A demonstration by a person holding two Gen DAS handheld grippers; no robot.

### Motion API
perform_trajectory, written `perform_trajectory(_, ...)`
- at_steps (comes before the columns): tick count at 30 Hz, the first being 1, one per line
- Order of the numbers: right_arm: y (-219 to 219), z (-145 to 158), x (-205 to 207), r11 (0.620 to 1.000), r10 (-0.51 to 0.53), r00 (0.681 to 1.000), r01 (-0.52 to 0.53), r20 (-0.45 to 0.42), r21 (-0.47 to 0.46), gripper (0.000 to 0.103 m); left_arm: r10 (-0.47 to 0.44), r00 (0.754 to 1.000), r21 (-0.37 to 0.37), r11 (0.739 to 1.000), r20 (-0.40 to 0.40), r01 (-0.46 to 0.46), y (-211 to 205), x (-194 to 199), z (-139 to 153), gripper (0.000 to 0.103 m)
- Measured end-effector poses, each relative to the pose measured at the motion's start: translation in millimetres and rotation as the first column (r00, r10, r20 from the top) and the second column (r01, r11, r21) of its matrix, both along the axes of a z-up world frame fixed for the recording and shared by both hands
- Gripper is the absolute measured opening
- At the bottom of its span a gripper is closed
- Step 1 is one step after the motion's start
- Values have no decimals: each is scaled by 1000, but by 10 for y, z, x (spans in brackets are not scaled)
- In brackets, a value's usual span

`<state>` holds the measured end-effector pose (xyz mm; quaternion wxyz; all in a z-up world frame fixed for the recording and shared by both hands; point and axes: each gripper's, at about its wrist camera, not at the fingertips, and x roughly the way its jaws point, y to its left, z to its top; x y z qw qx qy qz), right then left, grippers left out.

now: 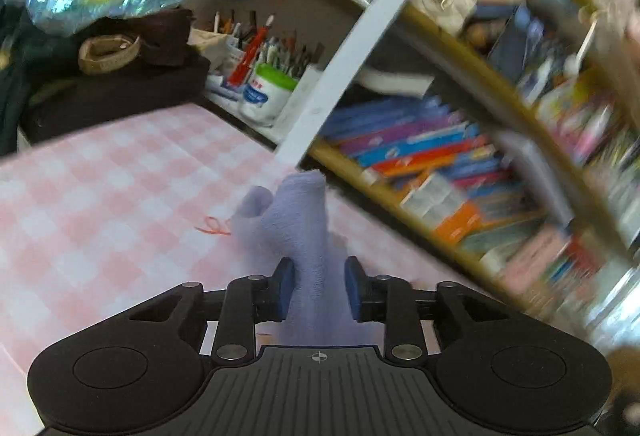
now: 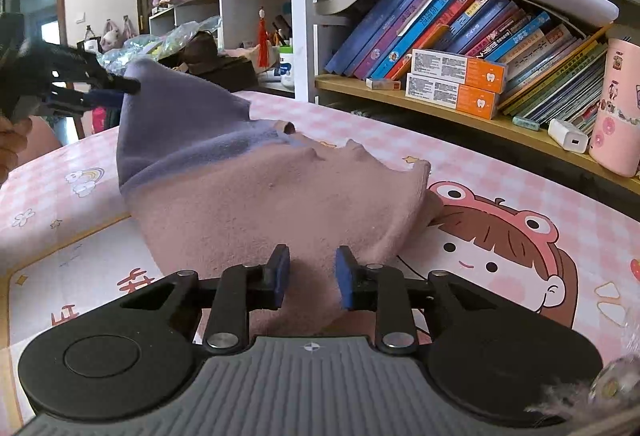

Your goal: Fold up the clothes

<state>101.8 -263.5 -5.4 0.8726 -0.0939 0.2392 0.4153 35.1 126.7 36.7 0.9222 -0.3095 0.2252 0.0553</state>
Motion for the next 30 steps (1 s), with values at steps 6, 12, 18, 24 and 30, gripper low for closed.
perform_trajectory(6,4,-5,2,1000,4,1000,-4,-3,-2,25,96,989,-159,981,-111,-113,315,72,-334,30)
perform_trajectory(12,10,-12,6,1000,9,1000,-9,-7,-3,25,105,987,-256,958,-118,-132,388,143,-503,53)
perform_trajectory(18,17,-15,-4,1000,13,1000,-13,-10,-6,25,139,986,-307,938,-91,-161,396,216,-530,66)
perform_trajectory(24,8,-22,-8,1000,13,1000,-13,-16,-2,25,135,988,-246,957,-78,-151,329,242,-479,53)
perform_trajectory(30,22,-24,-35,1000,9,1000,-9,-6,-9,25,16,998,-33,999,57,-14,21,199,-217,15)
